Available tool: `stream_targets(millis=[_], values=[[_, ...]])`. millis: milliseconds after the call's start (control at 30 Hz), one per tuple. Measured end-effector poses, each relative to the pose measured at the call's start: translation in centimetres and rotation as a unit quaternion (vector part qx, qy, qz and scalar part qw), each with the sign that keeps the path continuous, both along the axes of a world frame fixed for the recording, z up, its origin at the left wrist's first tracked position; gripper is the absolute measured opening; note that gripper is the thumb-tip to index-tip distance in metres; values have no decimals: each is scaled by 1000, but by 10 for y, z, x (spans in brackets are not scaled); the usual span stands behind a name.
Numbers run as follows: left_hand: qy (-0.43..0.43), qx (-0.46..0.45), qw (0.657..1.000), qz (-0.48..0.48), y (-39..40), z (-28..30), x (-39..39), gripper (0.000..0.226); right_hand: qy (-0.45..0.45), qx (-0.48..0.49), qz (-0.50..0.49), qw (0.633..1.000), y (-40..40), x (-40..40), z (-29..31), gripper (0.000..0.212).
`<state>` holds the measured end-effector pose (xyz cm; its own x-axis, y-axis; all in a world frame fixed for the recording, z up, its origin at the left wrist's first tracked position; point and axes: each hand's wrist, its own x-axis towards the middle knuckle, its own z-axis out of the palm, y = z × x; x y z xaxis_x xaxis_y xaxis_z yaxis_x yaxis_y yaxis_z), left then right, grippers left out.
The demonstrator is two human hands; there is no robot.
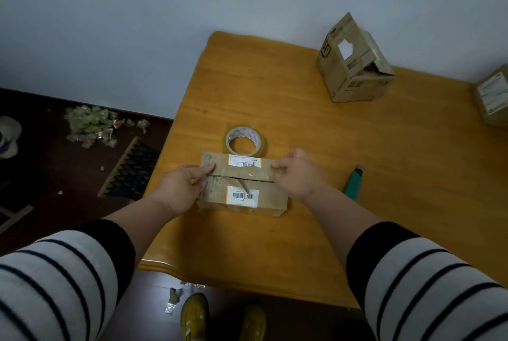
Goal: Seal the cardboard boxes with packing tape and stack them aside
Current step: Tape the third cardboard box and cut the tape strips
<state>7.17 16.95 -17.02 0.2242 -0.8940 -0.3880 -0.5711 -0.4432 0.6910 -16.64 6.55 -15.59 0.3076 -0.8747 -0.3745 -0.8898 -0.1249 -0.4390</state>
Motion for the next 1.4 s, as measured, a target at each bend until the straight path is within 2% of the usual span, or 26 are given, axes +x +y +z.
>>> stream_targets(millis=[67,267,433,500,567,667,733,800,933,1033,1067,1133,1233,1300,1400], values=[[-19,-14,1000,-3,-2,5,5,40,13,-30,-1,999,-3,11,7,29],[-59,-97,993,22,-24,24,25,38,5,-70,-9,997,-16,47,21,27],[-37,-69,995,57,-54,27,32,32,-2,-64,14,998,-36,80,19,26],[-20,-44,997,64,-66,24,35,32,9,-31,30,999,-49,94,15,27],[-12,-23,997,71,-76,20,37,32,48,19,55,997,-63,108,5,32],[-7,3,996,89,-86,12,38,32,135,91,101,981,-80,124,-12,56],[-5,12,994,105,-96,8,40,32,192,99,123,969,-88,133,-22,63],[-1,16,993,116,-106,3,41,32,224,87,142,960,-90,141,-29,56],[36,30,988,144,-118,-4,40,32,227,85,173,955,-98,151,-28,21],[64,33,984,161,-126,0,39,32,239,151,179,943,-119,141,-15,28],[71,32,983,166,-129,2,39,33,219,164,172,946,-127,137,-10,29],[84,30,981,170,-135,8,40,36,140,165,153,964,-139,127,0,11],[111,28,980,160,-142,20,36,42,18,170,103,980,-146,113,17,20],[131,20,980,152,-144,29,32,48,-82,196,52,976,-141,110,25,14],[161,1,976,146,-142,42,28,58,-228,246,-13,942,-123,107,38,12]])
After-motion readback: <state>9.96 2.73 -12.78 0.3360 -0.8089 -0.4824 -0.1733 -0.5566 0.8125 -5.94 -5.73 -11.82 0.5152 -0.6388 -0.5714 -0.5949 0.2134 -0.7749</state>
